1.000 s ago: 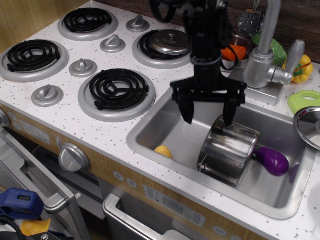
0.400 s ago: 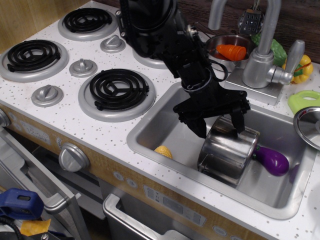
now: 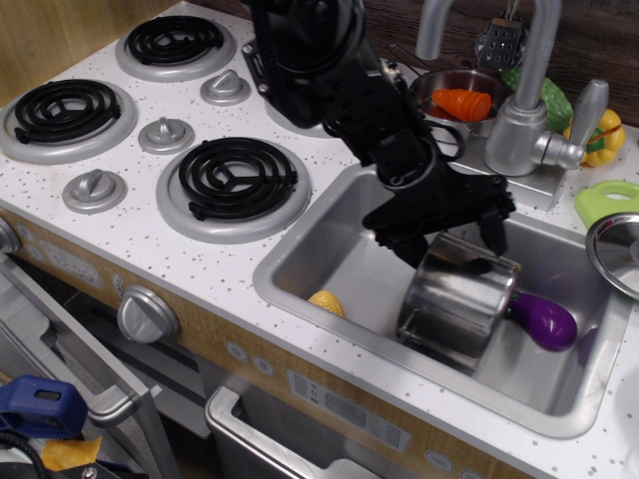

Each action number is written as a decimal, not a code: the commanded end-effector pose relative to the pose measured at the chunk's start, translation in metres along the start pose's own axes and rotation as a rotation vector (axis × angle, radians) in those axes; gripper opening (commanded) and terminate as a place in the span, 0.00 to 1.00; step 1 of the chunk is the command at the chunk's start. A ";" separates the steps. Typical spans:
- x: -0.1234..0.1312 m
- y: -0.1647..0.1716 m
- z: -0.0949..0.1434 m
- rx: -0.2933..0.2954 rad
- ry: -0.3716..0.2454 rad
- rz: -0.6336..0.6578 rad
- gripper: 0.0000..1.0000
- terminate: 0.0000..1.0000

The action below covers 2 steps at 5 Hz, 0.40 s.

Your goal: Flip pot upright in sink

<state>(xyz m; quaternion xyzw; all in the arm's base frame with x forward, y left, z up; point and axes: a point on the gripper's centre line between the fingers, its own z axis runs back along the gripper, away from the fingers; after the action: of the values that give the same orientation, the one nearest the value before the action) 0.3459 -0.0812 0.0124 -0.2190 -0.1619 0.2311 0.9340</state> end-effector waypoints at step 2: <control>-0.004 -0.020 -0.007 -0.055 -0.059 0.058 1.00 0.00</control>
<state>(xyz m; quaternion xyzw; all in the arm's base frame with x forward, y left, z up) 0.3513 -0.1041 0.0089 -0.2401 -0.1811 0.2707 0.9145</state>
